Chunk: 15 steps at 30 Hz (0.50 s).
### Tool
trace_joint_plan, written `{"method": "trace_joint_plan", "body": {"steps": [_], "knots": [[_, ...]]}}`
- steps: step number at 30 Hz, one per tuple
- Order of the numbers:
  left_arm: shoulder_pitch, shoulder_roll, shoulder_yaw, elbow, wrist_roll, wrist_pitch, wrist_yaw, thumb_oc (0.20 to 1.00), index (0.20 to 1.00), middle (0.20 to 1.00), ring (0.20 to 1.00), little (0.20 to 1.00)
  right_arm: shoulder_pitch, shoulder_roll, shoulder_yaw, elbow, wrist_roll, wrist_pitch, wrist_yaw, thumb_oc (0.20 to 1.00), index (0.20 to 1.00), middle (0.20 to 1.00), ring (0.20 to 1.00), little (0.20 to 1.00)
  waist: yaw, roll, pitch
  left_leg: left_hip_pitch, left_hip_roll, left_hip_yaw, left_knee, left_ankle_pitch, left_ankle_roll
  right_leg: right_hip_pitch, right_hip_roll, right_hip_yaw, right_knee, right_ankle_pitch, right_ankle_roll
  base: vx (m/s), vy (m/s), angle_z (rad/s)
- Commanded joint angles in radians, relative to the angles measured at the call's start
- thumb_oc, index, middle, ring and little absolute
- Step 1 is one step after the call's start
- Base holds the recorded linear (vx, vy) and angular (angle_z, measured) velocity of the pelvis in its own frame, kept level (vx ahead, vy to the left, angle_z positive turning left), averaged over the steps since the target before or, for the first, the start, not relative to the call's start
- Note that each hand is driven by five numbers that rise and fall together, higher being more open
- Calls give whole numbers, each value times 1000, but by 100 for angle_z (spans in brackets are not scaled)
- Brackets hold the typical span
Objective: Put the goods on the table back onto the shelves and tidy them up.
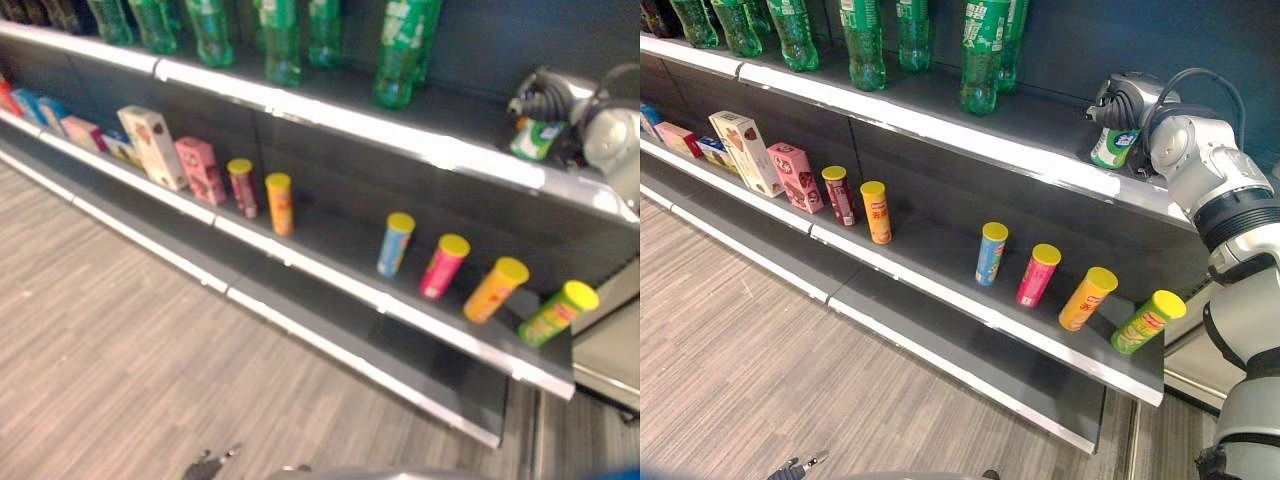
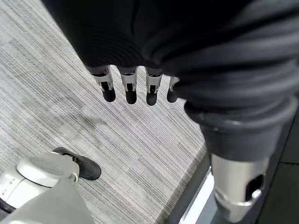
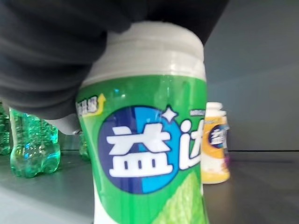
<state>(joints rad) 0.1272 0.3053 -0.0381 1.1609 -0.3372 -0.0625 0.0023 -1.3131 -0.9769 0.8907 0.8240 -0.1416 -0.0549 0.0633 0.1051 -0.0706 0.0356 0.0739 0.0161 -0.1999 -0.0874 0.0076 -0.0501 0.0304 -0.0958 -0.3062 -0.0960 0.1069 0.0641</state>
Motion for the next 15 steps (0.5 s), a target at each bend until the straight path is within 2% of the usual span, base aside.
{"method": "trace_joint_plan", "body": {"steps": [1,15], "knots": [[-47,30,-29,26,-37,-17,13,1000,1000,1000,1000,1000,-72,-13,10,36,-19,-6,-23,200,200,200,200,200,34,-39,10,-14,40,123,0,-17,-87,74,-30,-4,9,-117,79,4,-3,6],[-48,30,-26,28,-33,-16,14,1000,1000,1000,1000,1000,-68,-3,21,58,-55,-2,-17,200,200,200,200,200,30,-40,8,-5,44,127,0,-23,-85,82,-30,-4,9,-120,78,1,0,1]]}}
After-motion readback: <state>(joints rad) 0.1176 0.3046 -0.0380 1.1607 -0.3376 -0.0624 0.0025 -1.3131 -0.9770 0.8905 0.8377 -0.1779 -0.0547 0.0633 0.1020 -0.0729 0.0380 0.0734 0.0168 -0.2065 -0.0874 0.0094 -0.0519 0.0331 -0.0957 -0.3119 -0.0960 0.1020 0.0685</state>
